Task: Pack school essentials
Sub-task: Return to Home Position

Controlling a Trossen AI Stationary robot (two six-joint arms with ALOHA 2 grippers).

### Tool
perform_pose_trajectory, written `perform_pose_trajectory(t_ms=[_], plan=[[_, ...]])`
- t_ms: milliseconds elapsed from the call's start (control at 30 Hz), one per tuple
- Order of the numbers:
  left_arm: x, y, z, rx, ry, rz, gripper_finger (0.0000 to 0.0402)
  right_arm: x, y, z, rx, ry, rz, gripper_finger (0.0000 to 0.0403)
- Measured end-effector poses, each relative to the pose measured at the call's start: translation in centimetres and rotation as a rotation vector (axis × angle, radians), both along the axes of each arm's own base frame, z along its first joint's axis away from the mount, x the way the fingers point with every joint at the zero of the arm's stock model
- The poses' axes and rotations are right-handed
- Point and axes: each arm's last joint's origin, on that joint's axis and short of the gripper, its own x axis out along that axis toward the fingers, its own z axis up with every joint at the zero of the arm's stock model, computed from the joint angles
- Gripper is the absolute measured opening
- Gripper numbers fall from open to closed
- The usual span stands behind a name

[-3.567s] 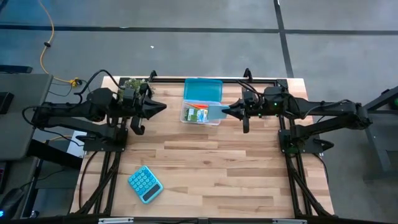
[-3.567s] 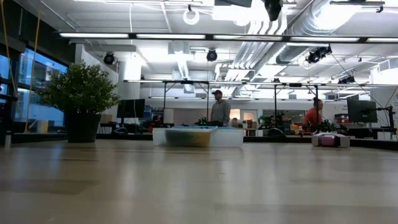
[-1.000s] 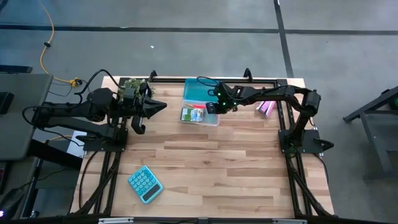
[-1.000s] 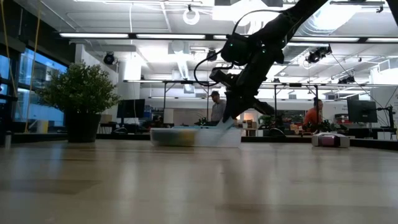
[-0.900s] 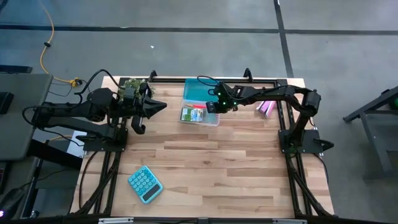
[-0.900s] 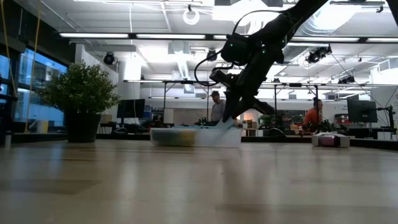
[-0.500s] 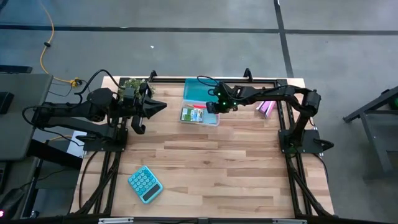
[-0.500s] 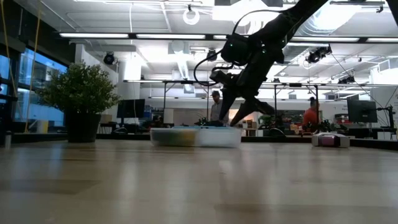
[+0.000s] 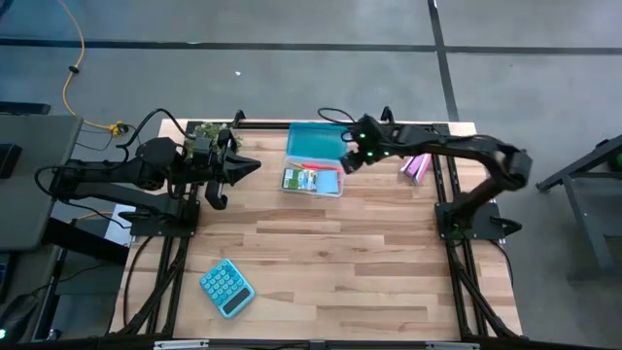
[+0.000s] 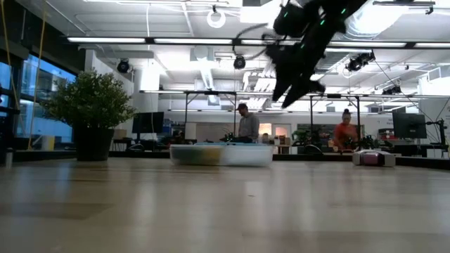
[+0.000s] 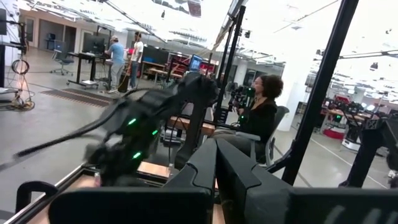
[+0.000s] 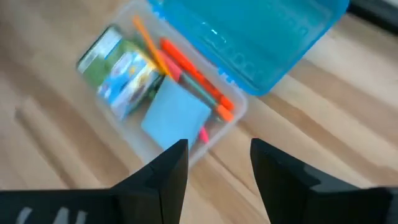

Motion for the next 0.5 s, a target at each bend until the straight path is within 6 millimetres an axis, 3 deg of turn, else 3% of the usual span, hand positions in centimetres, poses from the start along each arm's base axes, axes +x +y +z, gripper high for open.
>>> perform_pose_trajectory(t_ms=[200,500], plan=[[0.0,0.0,0.0,-0.001,-0.001,0.009,0.0000,-3.6,3.2,2.6,-0.117,-0.150,0.111,0.0167],[0.0,0.1,0.0,-0.004,0.002,0.025,0.0000,-8.0,7.3,4.0,-0.250,-0.775,0.291,0.0167]])
